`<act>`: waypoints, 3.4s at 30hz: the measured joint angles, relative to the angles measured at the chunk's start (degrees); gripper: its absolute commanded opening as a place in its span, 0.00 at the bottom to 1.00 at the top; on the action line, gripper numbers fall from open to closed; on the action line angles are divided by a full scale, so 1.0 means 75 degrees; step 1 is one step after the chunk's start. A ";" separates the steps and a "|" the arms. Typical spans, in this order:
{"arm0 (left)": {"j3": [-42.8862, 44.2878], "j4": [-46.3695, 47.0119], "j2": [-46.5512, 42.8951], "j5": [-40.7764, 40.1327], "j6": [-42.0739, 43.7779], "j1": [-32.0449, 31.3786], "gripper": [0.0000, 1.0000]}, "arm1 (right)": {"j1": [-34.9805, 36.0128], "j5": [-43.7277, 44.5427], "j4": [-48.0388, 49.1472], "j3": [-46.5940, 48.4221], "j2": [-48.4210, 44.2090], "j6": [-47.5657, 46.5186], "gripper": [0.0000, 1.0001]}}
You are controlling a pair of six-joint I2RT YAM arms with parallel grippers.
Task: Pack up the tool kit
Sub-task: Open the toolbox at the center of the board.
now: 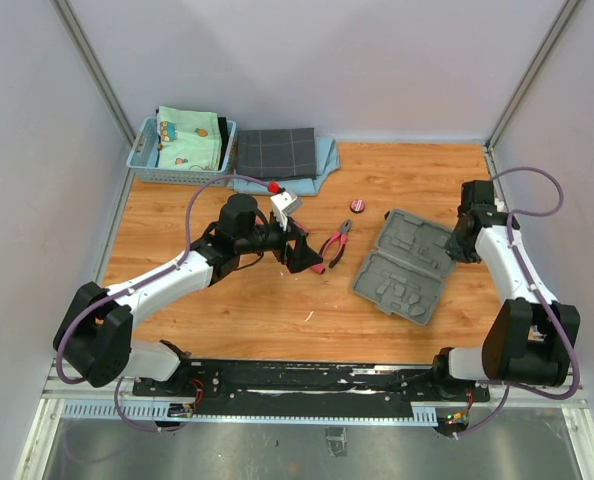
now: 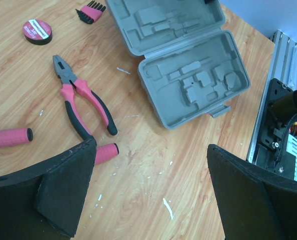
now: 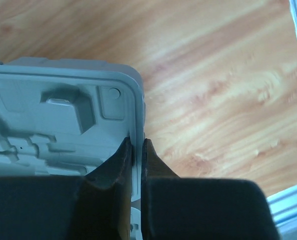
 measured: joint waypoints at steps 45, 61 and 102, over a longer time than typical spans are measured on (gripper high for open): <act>0.0003 0.0038 -0.0067 0.0134 0.0122 0.0000 0.96 | -0.0294 -0.2608 -0.0536 0.2159 0.2532 -0.4296 0.66; 0.0009 -0.0029 -0.0023 0.0140 0.0175 0.0000 0.96 | 0.0003 -0.2066 -0.0335 0.1355 0.2952 -0.5875 0.60; 0.0017 -0.0020 0.0009 -0.0096 0.0029 0.0000 0.96 | -0.0061 -0.2084 -0.1227 0.1985 0.1195 -0.1935 0.68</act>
